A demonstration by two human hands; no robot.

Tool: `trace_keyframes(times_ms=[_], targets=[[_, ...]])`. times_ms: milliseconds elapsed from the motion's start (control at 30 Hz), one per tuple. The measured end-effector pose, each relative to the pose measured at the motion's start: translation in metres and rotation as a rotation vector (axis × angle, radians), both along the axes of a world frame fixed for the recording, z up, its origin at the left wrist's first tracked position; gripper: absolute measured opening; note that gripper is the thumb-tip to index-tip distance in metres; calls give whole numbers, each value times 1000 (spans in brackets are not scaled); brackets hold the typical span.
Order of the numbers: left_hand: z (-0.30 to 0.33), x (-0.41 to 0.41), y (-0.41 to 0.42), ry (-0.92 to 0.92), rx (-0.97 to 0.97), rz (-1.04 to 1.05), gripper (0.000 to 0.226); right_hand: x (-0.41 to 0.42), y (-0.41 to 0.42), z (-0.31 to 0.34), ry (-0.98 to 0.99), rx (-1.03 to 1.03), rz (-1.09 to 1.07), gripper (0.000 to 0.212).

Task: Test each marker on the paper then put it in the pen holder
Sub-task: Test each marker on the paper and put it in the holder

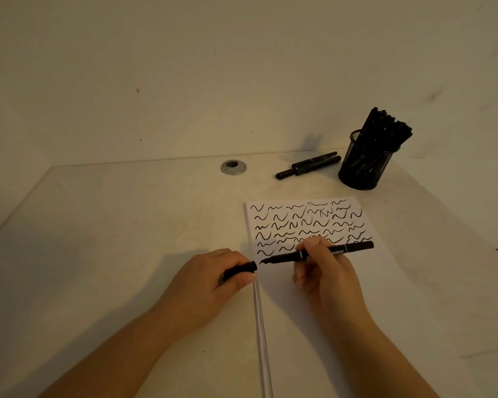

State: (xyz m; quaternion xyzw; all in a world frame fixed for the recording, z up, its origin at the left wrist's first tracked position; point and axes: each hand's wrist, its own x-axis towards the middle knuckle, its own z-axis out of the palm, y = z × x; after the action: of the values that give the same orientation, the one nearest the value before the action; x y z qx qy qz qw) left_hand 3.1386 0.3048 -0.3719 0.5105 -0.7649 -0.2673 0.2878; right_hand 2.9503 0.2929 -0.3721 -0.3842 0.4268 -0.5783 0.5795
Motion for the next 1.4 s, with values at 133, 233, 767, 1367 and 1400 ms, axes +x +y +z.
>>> trace_keyframes(times_ms=[133,233,767,1367,1400], targets=[[2,1,2,10,-5,-18,11,0,0,-2,66,-30,43,39],[3,1,1,15,-14,-23,6,0,1,-1,81,-25,45,40],[4,-5,5,40,-76,-57,27,3,12,12,255,-170,234,18],[2,-7,9,179,58,-53,22,7,14,10,202,-245,303,14],[2,-7,9,188,72,-60,23,7,15,10,193,-247,301,11]])
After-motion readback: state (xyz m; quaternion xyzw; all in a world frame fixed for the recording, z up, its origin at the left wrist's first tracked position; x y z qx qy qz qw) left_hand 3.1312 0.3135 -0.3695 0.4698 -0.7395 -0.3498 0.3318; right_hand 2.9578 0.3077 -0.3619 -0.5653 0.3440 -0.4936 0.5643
